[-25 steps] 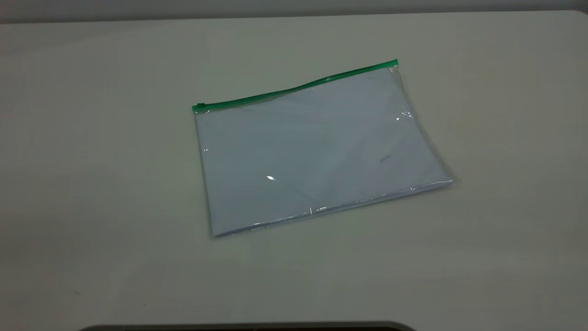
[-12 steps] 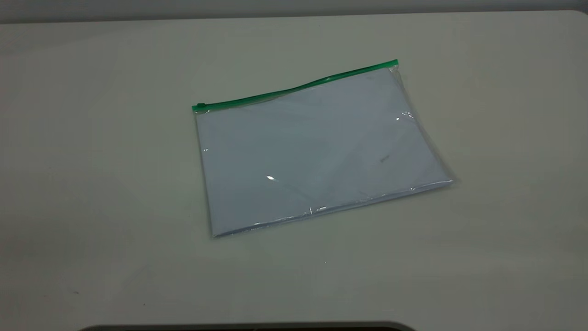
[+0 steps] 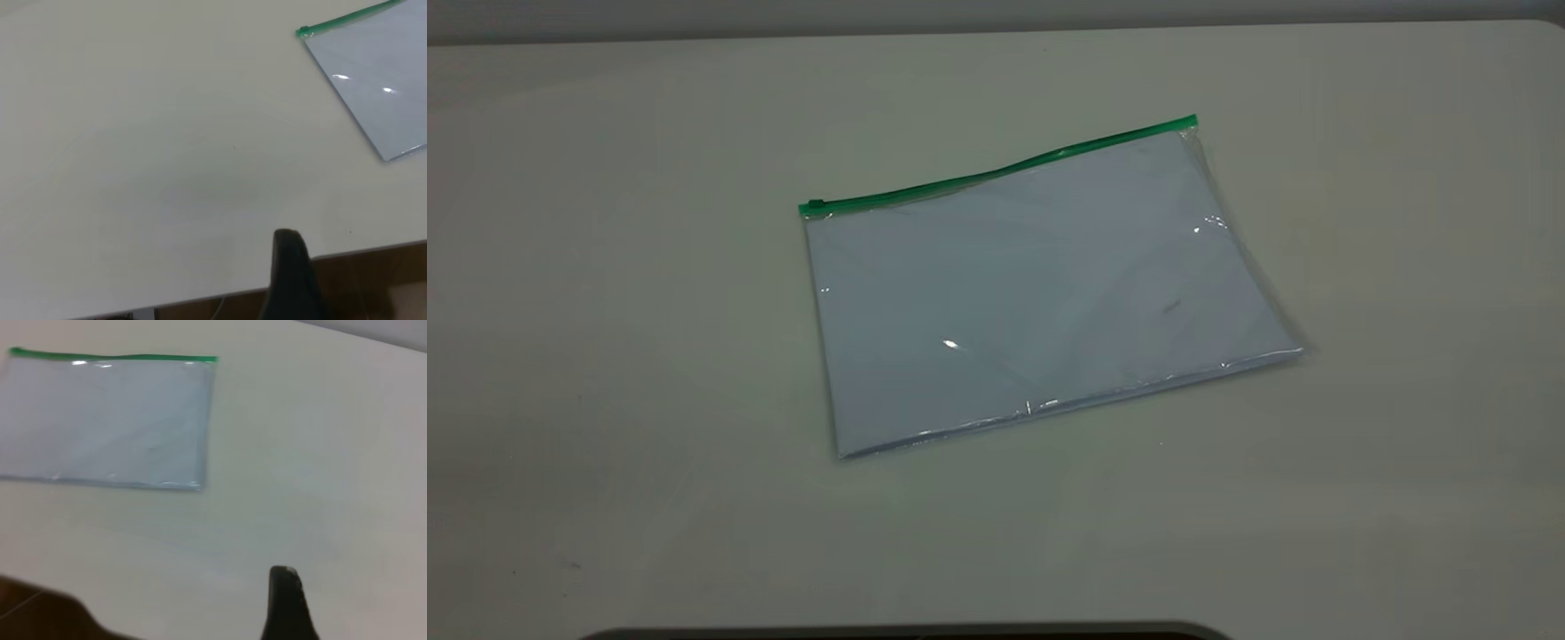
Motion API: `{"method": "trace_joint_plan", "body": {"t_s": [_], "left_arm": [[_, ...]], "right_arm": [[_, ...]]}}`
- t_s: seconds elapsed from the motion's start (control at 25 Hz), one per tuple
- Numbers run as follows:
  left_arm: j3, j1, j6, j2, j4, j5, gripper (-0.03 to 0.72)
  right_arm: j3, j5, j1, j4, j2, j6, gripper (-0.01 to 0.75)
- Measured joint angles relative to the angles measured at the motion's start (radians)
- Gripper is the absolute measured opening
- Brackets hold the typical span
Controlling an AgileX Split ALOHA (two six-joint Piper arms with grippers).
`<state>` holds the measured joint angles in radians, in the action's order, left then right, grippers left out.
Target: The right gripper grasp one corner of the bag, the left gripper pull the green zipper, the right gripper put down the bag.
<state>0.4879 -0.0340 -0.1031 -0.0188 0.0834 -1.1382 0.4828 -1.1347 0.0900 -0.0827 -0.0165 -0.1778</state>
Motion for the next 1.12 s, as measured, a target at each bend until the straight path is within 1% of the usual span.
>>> {"method": "trace_joint_plan", "body": {"t_s": [0.12, 0.2, 1.12], "left_arm": [[0.000, 0.000, 0.000, 0.000, 0.000, 0.000, 0.565], [0.000, 0.000, 0.000, 0.000, 0.000, 0.000, 0.565], [0.000, 0.000, 0.000, 0.000, 0.000, 0.000, 0.565]], "right_arm": [[0.000, 0.000, -0.072, 0.000, 0.000, 0.003, 0.544], [0.000, 0.000, -0.098, 0.000, 0.000, 0.026, 0.544], [0.000, 0.000, -0.102, 0.022, 0.000, 0.050, 0.544]]}}
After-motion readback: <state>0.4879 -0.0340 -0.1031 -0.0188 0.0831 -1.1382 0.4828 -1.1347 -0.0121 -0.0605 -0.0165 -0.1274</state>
